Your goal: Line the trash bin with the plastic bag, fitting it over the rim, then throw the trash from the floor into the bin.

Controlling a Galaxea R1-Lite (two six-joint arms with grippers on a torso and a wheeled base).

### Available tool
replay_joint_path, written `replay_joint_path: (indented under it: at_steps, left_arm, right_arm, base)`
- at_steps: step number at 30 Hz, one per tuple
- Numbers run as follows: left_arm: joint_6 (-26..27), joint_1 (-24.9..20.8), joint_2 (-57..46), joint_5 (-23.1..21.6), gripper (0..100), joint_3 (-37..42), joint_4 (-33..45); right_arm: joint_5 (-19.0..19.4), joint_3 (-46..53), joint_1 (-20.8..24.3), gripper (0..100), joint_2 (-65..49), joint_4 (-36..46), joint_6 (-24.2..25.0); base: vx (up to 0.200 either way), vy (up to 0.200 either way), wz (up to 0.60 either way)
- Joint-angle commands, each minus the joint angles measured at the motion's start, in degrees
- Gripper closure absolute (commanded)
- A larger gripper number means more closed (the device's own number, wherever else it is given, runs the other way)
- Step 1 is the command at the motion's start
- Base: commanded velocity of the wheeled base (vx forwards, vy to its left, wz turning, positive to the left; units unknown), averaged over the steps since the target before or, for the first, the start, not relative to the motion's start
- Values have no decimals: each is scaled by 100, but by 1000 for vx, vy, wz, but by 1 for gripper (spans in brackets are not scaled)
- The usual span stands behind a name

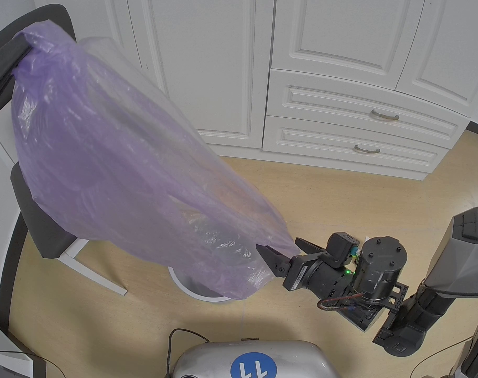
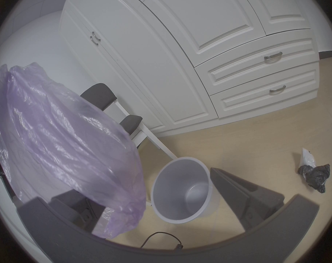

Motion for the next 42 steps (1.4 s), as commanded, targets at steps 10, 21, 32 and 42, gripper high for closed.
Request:
replay_joint_path:
  at_steps: [10,21,32,42]
  left_arm:
    - [-21,0,99,-103,100,34,77]
    - [-47,0,679,-165,100,333,77]
    - [-170,545,1778,-200,100,579,-11]
    - [-91,941,1962,-103,100,693,-11]
  right_arm:
    - [-17,-44,41,100,-279,-102,106]
    - [0,439,-144,100,-2125,768,-1159]
    - [167,-79,-442,100,-3496,4407,-1142]
    - [730,70,-803,100,-3479,4591,-1212]
  base:
    - [0,0,0]
    - [0,0,0]
    - [0,0,0]
    - [0,0,0]
